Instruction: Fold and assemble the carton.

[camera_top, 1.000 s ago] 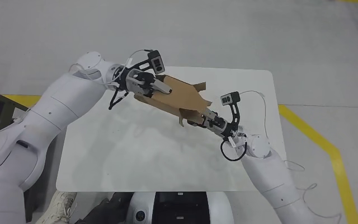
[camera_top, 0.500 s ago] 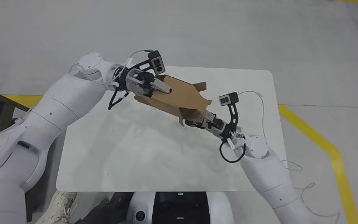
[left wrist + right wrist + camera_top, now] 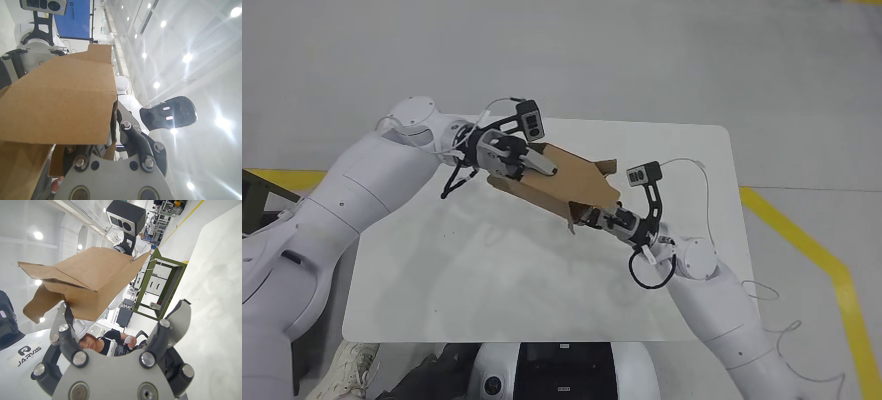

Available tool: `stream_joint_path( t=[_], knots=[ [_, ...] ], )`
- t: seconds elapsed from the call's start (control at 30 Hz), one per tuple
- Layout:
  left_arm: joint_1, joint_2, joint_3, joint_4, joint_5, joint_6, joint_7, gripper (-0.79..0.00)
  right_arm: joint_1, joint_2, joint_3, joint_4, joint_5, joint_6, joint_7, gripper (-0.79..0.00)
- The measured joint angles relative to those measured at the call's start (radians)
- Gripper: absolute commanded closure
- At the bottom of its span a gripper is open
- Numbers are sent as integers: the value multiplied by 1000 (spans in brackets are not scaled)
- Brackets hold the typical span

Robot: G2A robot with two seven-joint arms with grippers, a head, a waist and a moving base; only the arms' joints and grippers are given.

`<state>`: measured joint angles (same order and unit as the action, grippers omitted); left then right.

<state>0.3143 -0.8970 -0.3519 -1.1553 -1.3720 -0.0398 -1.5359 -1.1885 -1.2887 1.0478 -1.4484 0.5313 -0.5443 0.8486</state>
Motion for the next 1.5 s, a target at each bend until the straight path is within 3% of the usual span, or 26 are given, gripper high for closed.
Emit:
stream_joint_path(
  t=[0.37, 0.63, 0.9, 1.0, 1.1, 1.3, 1.4, 1.5],
  knots=[
    [-9, -9, 12, 16, 15, -7, 0, 0, 1, -3, -14, -15, -35, 23, -25, -785],
    [-17, -15, 19, 18, 24, -15, 0, 0, 8, -6, -24, -19, -41, 33, -32, -665],
    [-19, -19, 23, 19, 28, -25, 0, 0, 9, -9, -26, -25, -34, 41, -50, -603],
    [-20, -21, 27, 25, 36, -27, 0, 0, 7, -10, -25, -32, -29, 31, -58, -539],
    [-21, -24, 29, 34, 40, -31, 0, 0, -1, -9, -16, -41, -25, 20, -65, -382],
    [-21, -27, 28, 52, 40, -38, 0, 0, -18, -6, 3, -58, -23, 23, -69, -228],
    [-20, -28, 27, 56, 40, -39, 0, 0, -23, -5, 7, -64, -28, 27, -73, -197],
    [-19, -29, 27, 58, 41, -40, 0, 0, -28, -4, 8, -70, -35, 33, -77, -225]
  ],
)
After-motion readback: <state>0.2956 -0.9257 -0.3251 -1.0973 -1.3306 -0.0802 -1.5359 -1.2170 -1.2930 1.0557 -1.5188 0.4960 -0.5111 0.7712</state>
